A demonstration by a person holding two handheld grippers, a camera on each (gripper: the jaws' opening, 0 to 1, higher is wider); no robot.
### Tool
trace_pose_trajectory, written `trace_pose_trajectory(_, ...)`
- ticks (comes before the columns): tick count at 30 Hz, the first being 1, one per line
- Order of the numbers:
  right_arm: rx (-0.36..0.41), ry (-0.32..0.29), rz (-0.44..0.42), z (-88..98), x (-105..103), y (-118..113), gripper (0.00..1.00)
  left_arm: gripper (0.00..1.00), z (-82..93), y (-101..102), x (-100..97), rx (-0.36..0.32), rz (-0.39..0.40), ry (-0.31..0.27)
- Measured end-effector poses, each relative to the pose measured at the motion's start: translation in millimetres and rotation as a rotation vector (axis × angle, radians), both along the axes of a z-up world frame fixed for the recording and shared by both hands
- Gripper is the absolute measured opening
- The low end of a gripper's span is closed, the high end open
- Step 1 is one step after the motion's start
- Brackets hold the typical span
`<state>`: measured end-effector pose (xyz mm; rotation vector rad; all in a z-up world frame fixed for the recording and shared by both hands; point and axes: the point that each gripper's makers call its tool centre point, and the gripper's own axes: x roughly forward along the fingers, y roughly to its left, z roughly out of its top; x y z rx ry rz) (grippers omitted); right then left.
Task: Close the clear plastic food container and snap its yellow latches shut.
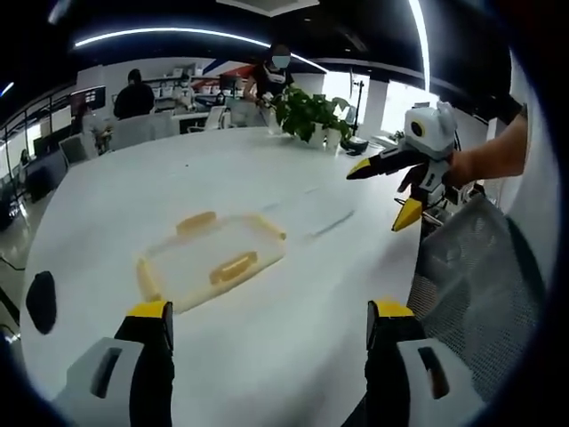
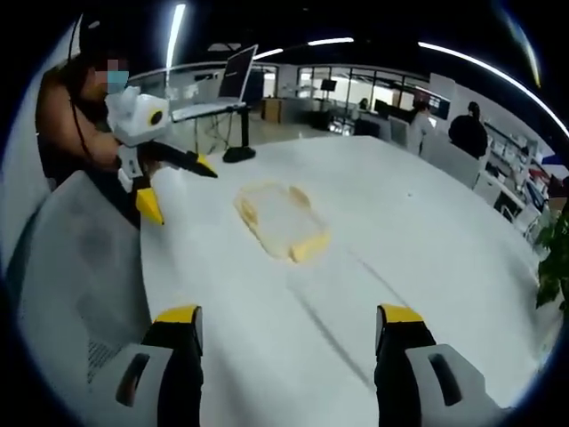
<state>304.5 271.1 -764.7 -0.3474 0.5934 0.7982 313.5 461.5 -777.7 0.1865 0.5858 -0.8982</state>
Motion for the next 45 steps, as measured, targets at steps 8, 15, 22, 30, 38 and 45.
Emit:
trace_pose_trajectory(8, -0.015, 0.004, 0.013, -5.1, 8, 2, 0.79, 0.9, 0.8, -1, 6.2, -0.007, -0.002, -0.004)
trace_pose_trajectory(15, -0.027, -0.004, 0.032, -4.2, 17, 6, 0.78, 0.89, -1.4, 0, 13.5, 0.022, -0.035, -0.013)
trace_pose_trajectory(22, -0.028, -0.006, 0.049, -2.0, 26, 12, 0.77, 0.89, 0.3, 1, 17.4, 0.033, -0.054, -0.018)
trace_pose_trajectory(30, -0.049, -0.009, 0.086, -1.9, 36, 18, 0.75, 0.87, -1.0, 9, 23.5, 0.049, -0.059, -0.019)
trace_pose_trajectory(38, -0.057, -0.011, 0.111, -1.2, 46, 22, 0.75, 0.86, -5.0, 14, 30.2, 0.074, -0.061, -0.015)
trace_pose_trajectory(45, -0.068, -0.015, 0.139, -1.1, 54, 25, 0.75, 0.85, -6.9, 21, 37.0, 0.096, -0.072, -0.011)
